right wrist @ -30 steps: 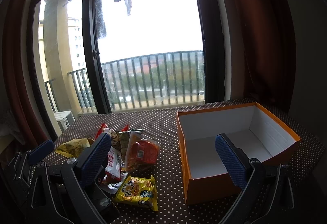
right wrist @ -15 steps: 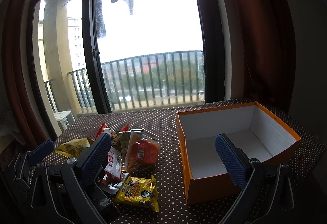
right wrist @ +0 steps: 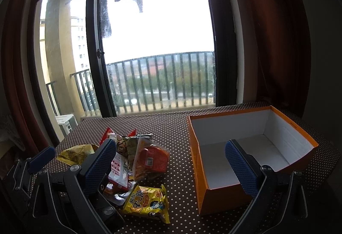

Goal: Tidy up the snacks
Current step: 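Reach the right gripper to the yellow cartoon chip bag and grasp it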

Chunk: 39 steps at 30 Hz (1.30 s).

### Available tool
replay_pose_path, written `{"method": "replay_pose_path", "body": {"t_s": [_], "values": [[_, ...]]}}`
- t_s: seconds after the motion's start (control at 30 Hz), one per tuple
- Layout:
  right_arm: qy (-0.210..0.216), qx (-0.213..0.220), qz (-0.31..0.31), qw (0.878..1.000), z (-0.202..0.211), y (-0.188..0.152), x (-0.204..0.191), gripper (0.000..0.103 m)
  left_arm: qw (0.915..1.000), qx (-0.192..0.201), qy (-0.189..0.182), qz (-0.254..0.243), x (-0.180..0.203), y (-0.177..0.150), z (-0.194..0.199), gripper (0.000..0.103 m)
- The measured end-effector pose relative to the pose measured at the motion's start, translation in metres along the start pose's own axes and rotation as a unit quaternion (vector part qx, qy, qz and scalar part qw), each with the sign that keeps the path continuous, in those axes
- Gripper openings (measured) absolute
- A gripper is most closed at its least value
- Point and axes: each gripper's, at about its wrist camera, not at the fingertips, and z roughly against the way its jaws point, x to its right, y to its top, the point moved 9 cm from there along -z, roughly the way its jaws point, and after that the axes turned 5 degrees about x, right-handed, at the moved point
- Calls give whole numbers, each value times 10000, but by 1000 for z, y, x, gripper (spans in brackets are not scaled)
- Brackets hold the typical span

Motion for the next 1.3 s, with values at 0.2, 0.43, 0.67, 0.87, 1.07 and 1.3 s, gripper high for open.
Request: {"method": "replay_pose_path", "body": {"t_s": [0.2, 0.43, 0.67, 0.87, 1.07, 1.3], "values": [[63, -139, 31, 9999, -15, -14, -10, 103, 9998, -140, 123, 71, -13, -15, -9, 95], [135, -445, -57, 9989, -38, -43, -24, 102, 9993, -255, 278, -14, -27, -39, -23, 89], [77, -697, -59, 9975, -55, -67, -37, 102, 9977, -643, 71, 180, -41, -67, -43, 89], [-72, -1003, -200, 9947, -71, -92, -40, 101, 9953, -951, -144, 92, -48, -93, -65, 89], [-316, -1425, -301, 9888, -90, -120, -41, 101, 9901, -1355, -355, -29, -51, -118, -93, 89], [-532, -1821, -345, 9812, -111, -140, -36, 101, 9840, -1689, -508, -262, -45, -134, -118, 89]]}}
